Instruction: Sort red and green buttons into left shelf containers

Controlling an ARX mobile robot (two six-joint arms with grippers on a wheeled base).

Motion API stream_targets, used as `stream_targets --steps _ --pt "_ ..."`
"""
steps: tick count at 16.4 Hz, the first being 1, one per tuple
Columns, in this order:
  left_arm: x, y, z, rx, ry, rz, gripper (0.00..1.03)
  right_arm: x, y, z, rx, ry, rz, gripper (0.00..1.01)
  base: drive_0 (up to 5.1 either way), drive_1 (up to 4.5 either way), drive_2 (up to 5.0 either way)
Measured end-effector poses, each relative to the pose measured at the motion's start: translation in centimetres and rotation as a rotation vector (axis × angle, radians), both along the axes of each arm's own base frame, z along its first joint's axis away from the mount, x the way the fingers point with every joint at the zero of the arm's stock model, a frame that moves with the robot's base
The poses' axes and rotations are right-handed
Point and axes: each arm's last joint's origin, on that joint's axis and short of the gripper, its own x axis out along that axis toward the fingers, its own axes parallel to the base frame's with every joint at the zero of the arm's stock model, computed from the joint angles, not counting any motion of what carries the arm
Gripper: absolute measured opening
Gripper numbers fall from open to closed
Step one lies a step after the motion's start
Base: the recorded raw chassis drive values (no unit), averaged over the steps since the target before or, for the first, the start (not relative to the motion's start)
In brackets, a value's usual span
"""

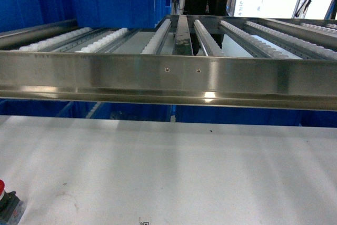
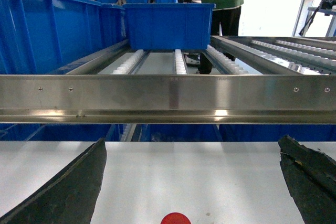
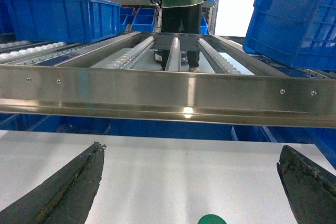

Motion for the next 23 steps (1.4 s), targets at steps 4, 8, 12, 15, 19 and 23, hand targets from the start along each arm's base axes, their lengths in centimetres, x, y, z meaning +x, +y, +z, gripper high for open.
stream_targets --steps 4,8,12,15,19,23 --pt "0.0 0.0 0.0 0.0 0.0 0.0 0.98 0.0 0.0 0.0 0.0 0.0 0.0 0.98 0.0 0.0 0.0" --pt "0.0 0.0 0.0 0.0 0.0 0.0 0.98 0.0 0.0 0.0 0.0 0.0 0.0 0.98 0.0 0.0 0.0" --pt "0.2 0.6 0.5 0.004 -0.045 -0.012 0.98 0.5 0.5 0.4 -0.006 -0.027 0.02 0.98 0.0 0.0 0.0" --pt "1.4 1.6 0.6 0.006 -0.036 0.003 0.98 1.6 1.0 0.4 -0.019 -0.01 0.039 0.98 0.0 0.0 0.0" --pt "4.8 1.9 0.8 -0.017 0.075 -0.051 0.98 3.8 1.2 -0.3 -0.056 0.103 0.038 0.98 0.0 0.0 0.0" --pt "9.4 1.8 -0.5 -0.033 0.286 -0.08 0.98 7.3 0.7 -0.7 -0.088 0.223 0.029 0.98 0.0 0.0 0.0"
